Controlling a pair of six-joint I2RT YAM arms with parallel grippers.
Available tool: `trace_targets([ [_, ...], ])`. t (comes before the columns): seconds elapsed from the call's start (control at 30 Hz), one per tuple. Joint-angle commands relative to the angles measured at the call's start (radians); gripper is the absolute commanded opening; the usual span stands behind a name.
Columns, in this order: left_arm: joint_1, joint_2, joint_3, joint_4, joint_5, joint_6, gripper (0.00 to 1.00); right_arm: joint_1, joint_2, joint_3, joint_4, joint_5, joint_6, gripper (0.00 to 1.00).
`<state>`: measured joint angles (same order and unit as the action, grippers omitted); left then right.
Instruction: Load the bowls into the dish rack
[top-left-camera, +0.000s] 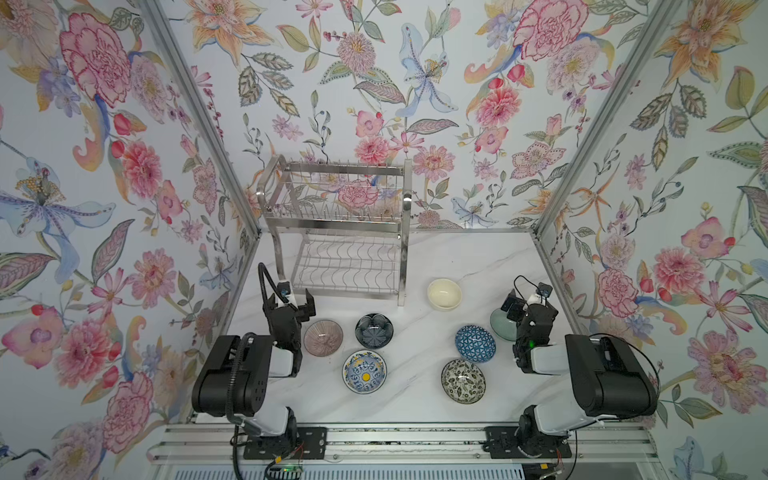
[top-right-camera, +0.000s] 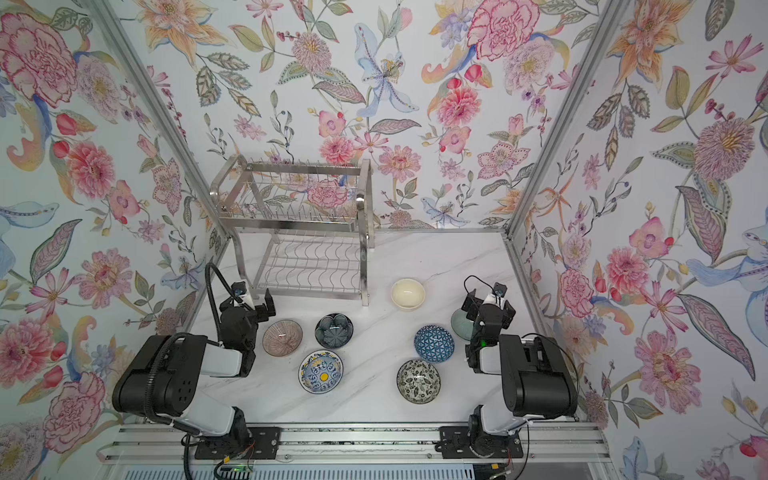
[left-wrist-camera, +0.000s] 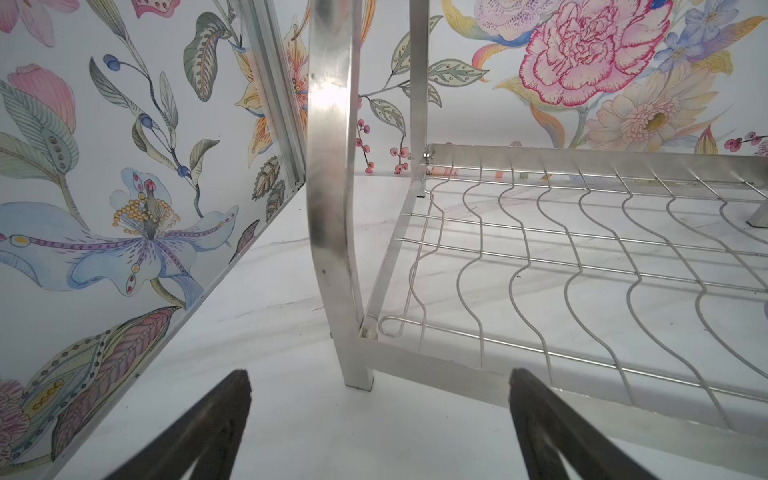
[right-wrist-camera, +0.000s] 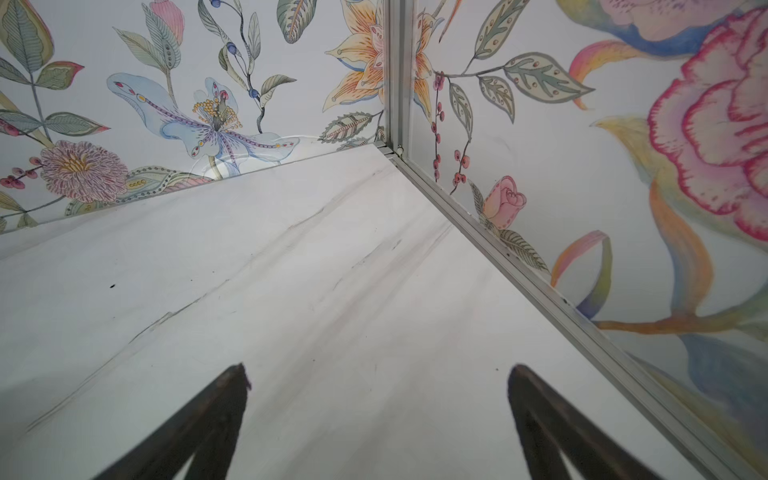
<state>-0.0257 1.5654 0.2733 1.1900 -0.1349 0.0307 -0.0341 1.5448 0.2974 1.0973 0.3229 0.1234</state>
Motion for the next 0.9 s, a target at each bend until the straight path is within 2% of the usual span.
trace_targets([
  [0.0,-0.006,-0.010,0.010,0.006,0.012,0.018,0.99,0.003,0.005,-0.013,0.031,0.013,0.004,0.99],
  [0.6,-0.005,-0.009,0.010,0.006,0.012,0.013,0.99,0.002,0.005,-0.012,0.027,0.010,0.006,0.99],
  [0.7,-0.003,-0.010,0.005,0.021,-0.047,-0.006,0.99,0.002,0.005,-0.012,0.027,0.010,0.006,0.99],
  [0.87,-0.003,-0.010,0.005,0.019,-0.054,-0.008,0.99,0.002,0.005,-0.012,0.027,0.010,0.005,0.99],
])
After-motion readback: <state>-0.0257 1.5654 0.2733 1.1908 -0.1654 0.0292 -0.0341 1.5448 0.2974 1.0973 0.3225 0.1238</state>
